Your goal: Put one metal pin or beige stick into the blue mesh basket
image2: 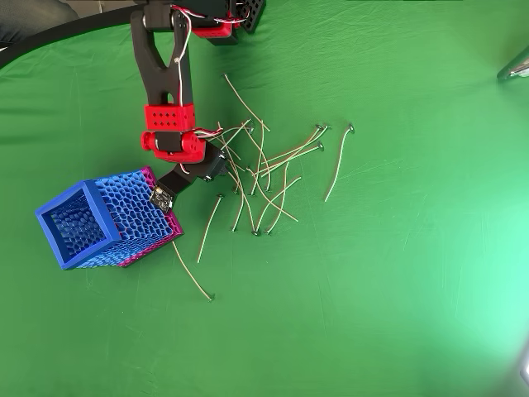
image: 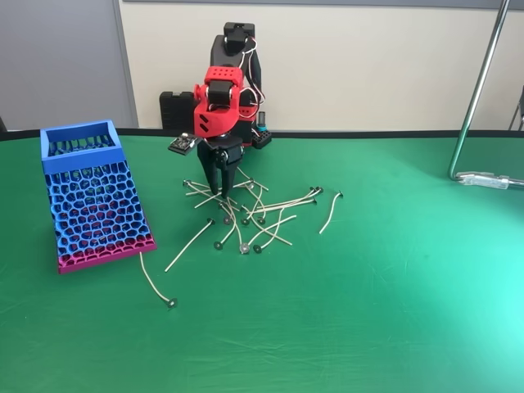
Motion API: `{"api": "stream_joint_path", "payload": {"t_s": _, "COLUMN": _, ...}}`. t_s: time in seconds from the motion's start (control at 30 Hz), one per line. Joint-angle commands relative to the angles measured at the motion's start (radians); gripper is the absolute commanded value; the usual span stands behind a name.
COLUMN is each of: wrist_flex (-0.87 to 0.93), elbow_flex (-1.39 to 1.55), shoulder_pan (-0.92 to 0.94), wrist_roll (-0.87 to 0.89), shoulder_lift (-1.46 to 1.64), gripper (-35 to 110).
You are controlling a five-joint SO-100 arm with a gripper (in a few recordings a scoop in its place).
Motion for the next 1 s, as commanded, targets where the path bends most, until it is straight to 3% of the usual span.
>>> {"api": "stream_joint_path", "payload": {"t_s": 0.0, "wrist_flex": 0.002, "elbow_flex": -0.011, "shoulder_pan": 0.006, "wrist_roll": -0.011, "shoulder_lift": -0.002, "gripper": 16}}
{"api": "stream_joint_path", "payload": {"t_s": 0.97, "wrist_flex": 0.002, "elbow_flex": -0.121, "shoulder_pan": -0.002, "wrist_roll": 0.003, "shoulder_lift": -0.106, "gripper": 14}}
